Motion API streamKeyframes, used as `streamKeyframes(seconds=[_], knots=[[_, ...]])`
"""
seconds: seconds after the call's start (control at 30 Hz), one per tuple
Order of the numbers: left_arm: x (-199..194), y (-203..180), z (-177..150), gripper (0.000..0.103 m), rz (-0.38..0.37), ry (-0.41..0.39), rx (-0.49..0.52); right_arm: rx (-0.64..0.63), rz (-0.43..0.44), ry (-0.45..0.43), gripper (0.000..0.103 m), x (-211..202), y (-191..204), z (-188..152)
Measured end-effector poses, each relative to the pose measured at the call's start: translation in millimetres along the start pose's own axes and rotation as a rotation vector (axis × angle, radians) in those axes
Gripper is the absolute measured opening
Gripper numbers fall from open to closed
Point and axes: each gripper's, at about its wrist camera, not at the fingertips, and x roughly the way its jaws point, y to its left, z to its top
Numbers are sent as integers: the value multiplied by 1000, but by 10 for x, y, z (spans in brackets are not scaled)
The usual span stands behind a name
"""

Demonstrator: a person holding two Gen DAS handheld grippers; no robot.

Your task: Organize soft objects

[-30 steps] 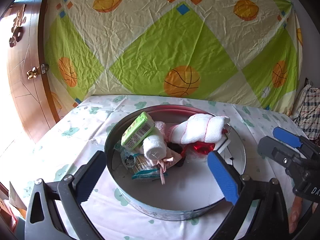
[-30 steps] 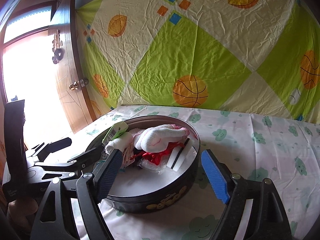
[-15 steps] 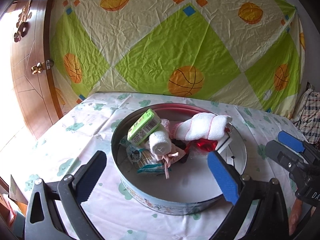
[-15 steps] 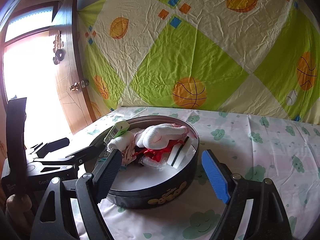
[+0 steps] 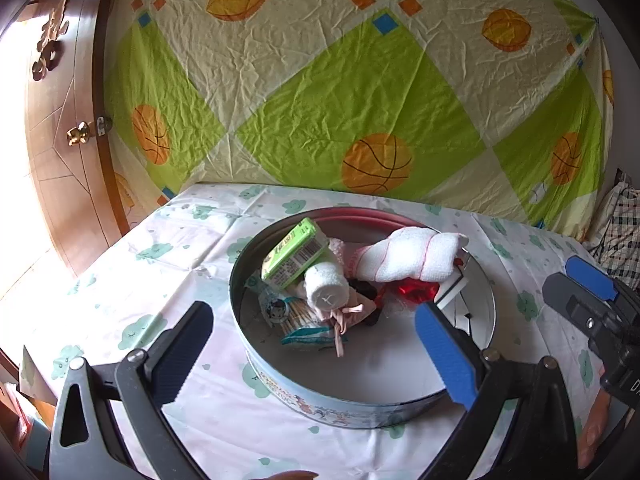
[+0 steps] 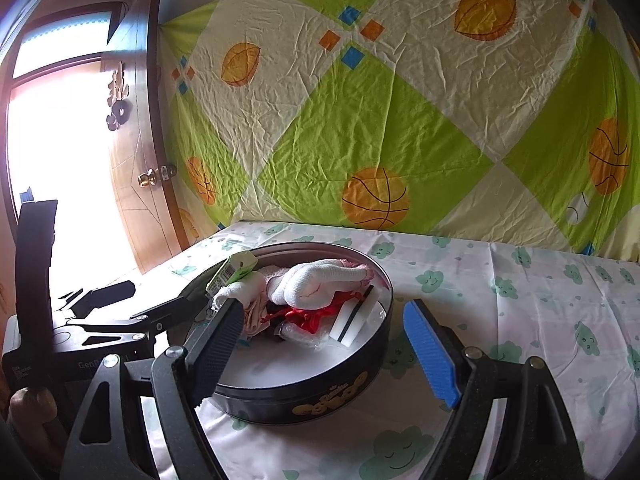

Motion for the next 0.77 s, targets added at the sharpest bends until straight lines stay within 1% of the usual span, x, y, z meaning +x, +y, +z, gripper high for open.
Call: streamKeyframes(seconds=[0.33, 0.57, 0.77], knots=[[10, 88, 19, 102, 3, 12, -26, -5, 9, 4, 84, 23, 36, -8], [48, 67, -30, 102, 21, 7, 0, -1, 11, 11, 84, 43, 38, -29], [35, 41, -44, 102, 18, 0, 12, 7, 14, 14, 84, 49, 23, -62]])
